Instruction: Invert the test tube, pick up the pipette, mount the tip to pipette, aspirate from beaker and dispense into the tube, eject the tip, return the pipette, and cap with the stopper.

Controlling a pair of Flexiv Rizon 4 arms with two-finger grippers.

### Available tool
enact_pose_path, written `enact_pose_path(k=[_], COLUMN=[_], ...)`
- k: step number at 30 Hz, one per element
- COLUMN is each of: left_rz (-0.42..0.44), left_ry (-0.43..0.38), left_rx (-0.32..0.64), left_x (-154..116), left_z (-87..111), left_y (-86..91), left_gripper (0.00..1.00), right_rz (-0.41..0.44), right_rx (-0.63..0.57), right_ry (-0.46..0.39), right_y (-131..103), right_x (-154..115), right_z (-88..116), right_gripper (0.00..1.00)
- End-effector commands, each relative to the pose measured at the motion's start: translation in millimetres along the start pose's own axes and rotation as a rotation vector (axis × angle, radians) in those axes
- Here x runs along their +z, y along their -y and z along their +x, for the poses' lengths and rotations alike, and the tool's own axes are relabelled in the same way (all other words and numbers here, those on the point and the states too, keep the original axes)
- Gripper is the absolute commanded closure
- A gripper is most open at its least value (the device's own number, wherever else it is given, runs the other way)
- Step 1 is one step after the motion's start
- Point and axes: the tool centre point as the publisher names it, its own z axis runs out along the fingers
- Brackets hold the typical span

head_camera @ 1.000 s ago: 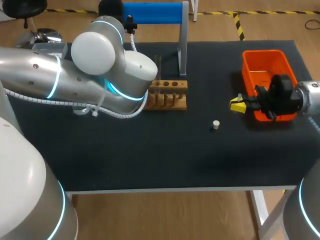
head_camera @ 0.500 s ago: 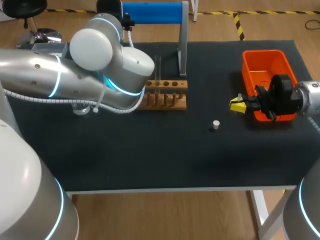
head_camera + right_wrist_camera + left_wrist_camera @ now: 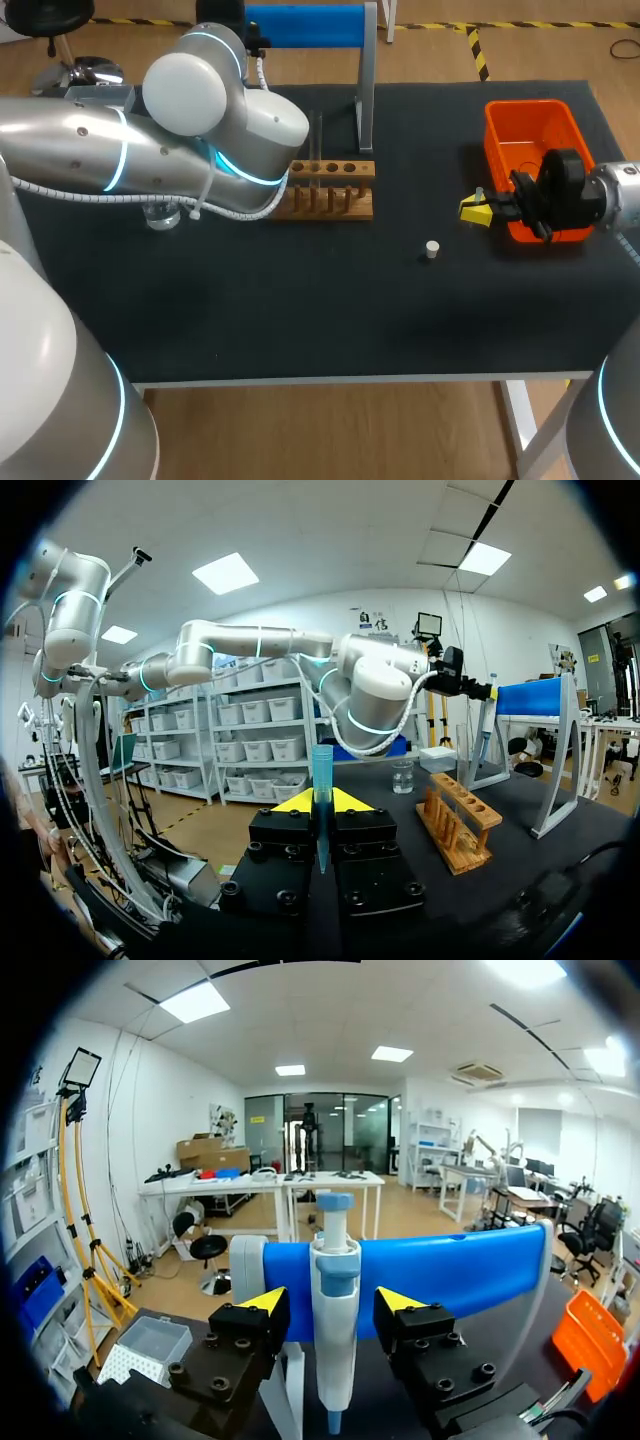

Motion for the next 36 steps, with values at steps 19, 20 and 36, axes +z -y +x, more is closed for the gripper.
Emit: enact_pose_path(k=[19,20,36], left_rz=[-0.013,-0.013,-0.017], left_ry=[0.002,0.002,0.001], left_rx=[-0.003,-0.003,-0.005], left_x=[14.1,14.8,19.5], left_z=[1.8,1.8,1.5], left_y=[-5.2,-5.3,-6.0], left_gripper=[0.51,0.51,0.53], right_rz=[0.001,0.001,0.001], right_rx=[0.0,0.0,0.0], right_ry=[0.0,0.0,0.0], right_y=[-0.1,-0.1,-0.1], right_x=[-0.2,-0.2,-0.2], right_z=[0.5,0.5,0.5], right_gripper=[1.0,1.0,1.0])
